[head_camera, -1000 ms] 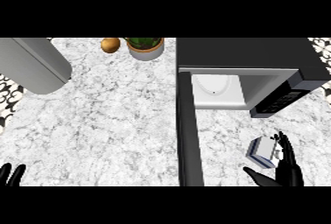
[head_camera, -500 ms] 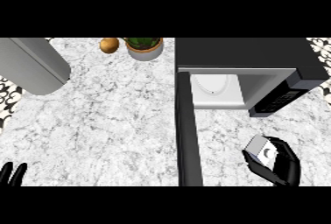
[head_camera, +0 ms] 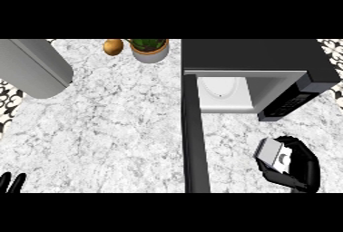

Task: Pick up the milk, place it into the microwave and close the microwave

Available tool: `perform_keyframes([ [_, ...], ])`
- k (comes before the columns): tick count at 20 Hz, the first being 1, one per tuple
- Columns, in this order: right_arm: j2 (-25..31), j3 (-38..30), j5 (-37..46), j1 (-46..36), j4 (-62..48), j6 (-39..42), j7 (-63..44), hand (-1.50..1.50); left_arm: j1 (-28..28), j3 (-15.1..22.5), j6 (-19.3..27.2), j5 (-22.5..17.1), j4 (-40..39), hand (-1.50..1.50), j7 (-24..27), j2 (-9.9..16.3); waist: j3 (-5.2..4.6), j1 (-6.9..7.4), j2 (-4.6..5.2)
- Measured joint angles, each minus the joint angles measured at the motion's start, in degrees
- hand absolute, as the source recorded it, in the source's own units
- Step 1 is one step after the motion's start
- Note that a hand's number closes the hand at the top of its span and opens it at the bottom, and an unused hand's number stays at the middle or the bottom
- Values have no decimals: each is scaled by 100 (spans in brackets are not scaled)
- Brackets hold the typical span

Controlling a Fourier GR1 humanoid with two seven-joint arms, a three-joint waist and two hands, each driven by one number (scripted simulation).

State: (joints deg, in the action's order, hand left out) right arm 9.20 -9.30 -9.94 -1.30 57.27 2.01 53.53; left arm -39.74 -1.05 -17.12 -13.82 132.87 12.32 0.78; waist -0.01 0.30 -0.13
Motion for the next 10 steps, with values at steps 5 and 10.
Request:
perform_keyframes([
  [5,270,301,-79,123,464,787,-306,150,-58,-51,-55,-108,72,-150,-80,-9,-1,-8,-1],
  [10,284,551,-158,553,1611,989,-841,150,-31,61,28,-52,52,-150,-121,-44,-2,-27,-3],
])
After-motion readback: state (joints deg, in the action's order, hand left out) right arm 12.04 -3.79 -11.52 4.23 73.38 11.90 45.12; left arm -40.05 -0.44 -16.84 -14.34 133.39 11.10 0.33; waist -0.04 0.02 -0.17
